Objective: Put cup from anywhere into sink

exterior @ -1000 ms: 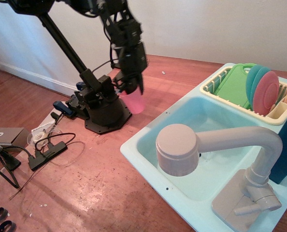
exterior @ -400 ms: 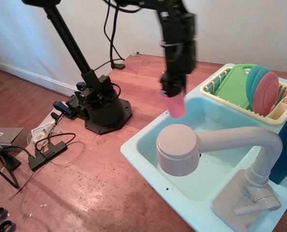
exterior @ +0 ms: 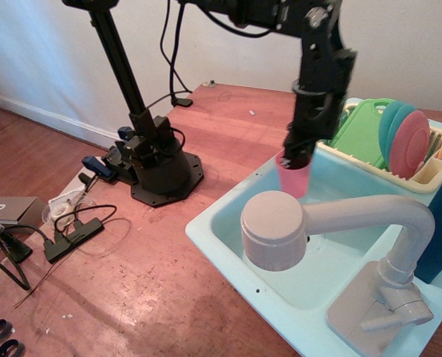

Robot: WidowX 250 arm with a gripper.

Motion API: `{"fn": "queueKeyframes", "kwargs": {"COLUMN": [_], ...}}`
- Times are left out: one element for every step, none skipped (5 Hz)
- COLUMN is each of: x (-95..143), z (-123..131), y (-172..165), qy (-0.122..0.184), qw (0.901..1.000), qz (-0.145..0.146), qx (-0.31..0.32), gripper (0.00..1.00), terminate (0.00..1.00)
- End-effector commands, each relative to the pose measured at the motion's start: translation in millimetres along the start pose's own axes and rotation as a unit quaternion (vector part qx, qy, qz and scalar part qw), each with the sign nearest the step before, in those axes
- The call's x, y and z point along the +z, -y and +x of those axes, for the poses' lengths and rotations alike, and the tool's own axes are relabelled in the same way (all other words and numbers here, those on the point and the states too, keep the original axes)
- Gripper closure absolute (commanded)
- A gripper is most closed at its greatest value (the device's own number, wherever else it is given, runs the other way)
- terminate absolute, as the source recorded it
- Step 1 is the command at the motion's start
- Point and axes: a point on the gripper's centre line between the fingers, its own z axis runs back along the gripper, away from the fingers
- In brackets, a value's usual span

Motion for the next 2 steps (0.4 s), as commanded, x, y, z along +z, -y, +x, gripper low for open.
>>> {"fn": "queueKeyframes", "kwargs": {"x": [2.6,-3.1], "z": [-15.6,-22.5], "y": [-0.9,-0.1], "qy": [0.009,0.003], "qw": [0.9997,0.9994], "qz": [-0.012,-0.024], "qx": [-0.021,-0.024], "gripper": [1.0,0.0], "terminate": [0.0,1.0]}}
